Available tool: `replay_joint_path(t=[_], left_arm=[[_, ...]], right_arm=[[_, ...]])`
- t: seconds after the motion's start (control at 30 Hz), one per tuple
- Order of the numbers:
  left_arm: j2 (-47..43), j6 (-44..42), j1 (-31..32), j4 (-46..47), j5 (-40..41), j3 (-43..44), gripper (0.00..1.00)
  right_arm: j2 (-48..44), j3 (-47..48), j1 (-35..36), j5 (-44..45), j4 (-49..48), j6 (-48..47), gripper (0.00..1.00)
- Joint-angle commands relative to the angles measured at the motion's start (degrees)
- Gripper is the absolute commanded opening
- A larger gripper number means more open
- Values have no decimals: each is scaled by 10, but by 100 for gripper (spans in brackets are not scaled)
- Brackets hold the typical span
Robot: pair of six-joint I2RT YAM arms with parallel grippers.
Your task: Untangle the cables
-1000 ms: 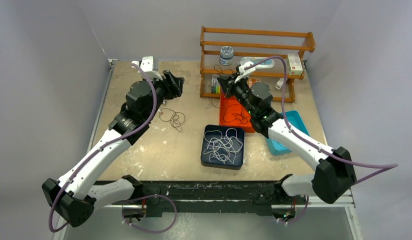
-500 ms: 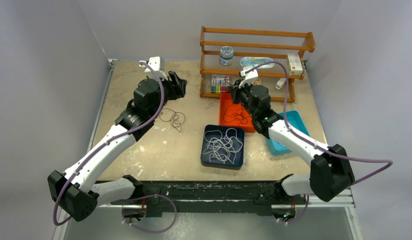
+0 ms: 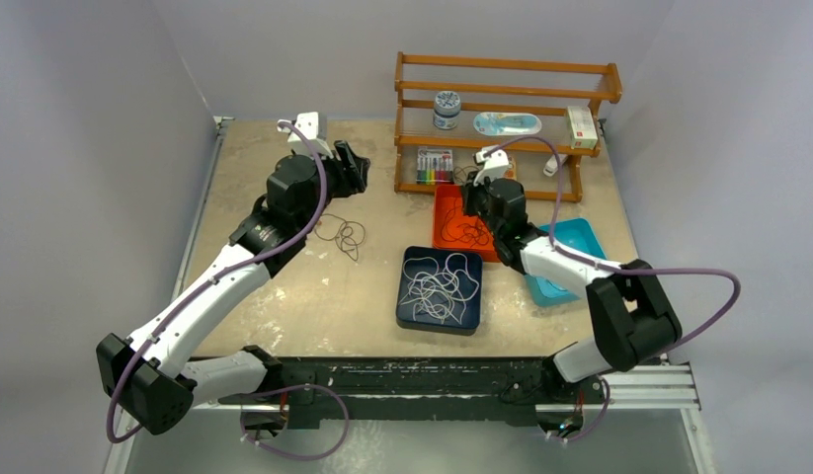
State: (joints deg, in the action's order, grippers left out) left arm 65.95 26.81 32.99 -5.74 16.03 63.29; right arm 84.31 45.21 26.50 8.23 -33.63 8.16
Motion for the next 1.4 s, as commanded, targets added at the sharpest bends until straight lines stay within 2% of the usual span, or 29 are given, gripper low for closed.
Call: replay_joint_path(t=[0.0, 0.4, 0.63, 0.83, 1.0, 1.17, 1.37], left_arm=[[-2, -11, -5, 5, 4, 4, 54], [5, -6, -5, 13, -6, -3, 54], [8, -4, -5, 13, -7, -8, 54], [14, -2, -5, 17, -10, -9, 54], [22, 0, -5, 19, -15, -8, 54], [32, 6, -7, 14, -15, -7, 54], [53, 20, -14, -25, -6, -3, 53]], right_arm=[[5, -24, -2, 9, -58, 30, 0], [12, -55, -1, 5, -20, 146, 0], [12, -68, -1, -13, -3, 187, 20], [-34, -61, -1, 10, 21, 187, 39], [-77, -54, -2, 44, 50, 173, 46], [-124, -63, -1, 61, 48, 154, 48], [-163, -72, -1, 1, -7, 96, 49]])
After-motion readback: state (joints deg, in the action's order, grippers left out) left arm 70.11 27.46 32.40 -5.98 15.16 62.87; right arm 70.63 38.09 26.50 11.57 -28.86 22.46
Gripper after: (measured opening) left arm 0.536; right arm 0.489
